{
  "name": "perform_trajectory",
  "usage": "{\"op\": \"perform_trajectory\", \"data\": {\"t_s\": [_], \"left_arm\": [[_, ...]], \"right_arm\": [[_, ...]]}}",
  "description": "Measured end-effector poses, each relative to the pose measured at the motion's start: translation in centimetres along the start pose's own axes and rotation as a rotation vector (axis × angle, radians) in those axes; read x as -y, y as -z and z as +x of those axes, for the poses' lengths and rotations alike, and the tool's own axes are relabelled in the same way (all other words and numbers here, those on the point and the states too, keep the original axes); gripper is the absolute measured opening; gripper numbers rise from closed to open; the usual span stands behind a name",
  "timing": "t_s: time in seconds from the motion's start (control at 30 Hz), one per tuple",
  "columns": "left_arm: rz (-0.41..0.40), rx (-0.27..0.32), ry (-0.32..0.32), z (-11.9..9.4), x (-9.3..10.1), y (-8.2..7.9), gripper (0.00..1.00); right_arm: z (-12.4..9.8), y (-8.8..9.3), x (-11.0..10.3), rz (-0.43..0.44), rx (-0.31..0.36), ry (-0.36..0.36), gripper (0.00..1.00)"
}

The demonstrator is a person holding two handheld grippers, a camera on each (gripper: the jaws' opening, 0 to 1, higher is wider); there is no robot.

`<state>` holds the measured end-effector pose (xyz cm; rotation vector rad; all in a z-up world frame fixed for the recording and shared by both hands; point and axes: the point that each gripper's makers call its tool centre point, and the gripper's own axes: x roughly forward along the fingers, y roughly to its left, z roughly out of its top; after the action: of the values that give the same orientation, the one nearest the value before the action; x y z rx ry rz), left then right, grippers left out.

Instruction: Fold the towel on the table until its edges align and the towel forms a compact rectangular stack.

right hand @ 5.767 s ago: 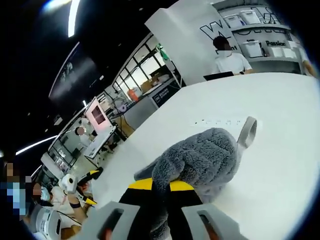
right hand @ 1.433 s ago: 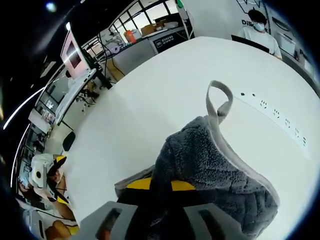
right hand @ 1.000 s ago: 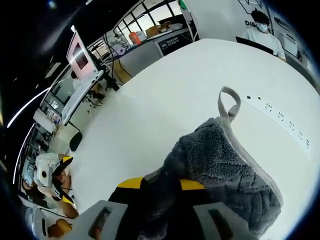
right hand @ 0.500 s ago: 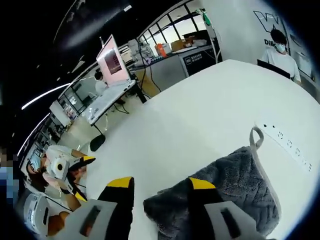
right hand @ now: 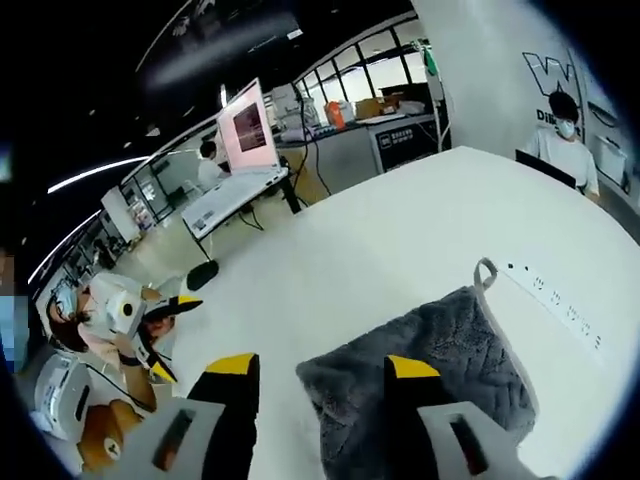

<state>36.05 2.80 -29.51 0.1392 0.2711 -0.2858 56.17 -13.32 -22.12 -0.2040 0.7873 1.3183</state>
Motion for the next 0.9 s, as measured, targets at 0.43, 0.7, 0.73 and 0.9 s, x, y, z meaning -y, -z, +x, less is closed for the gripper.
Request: {"op": "perform_trajectory", "data": {"t_s": [0.43,0.7,0.73,0.9], "left_arm": [[0.019,-0.001,0.024,0.6,1.0,-0.6,0.99],[0.035,-0.002,0.041,1.1,1.5,-1.0,0.99],[0.036,-0.002,0.043,1.1,1.6,-1.1,0.99],[0.050,-0.003,0.058,1.4,2.1,-1.4,0.99]], "right_arm": [[-5.0,4.1,1.2,-0.041,0.034,0.083,0.71],[-7.8,6.6,0.8,-0.083,0.054,0.151,0.77],[-8.1,6.8,0.7,-0.085,0.059,0.157,0.78],[-9.8,8.3,0.3,-0.092,0.093,0.197,0.82]]}}
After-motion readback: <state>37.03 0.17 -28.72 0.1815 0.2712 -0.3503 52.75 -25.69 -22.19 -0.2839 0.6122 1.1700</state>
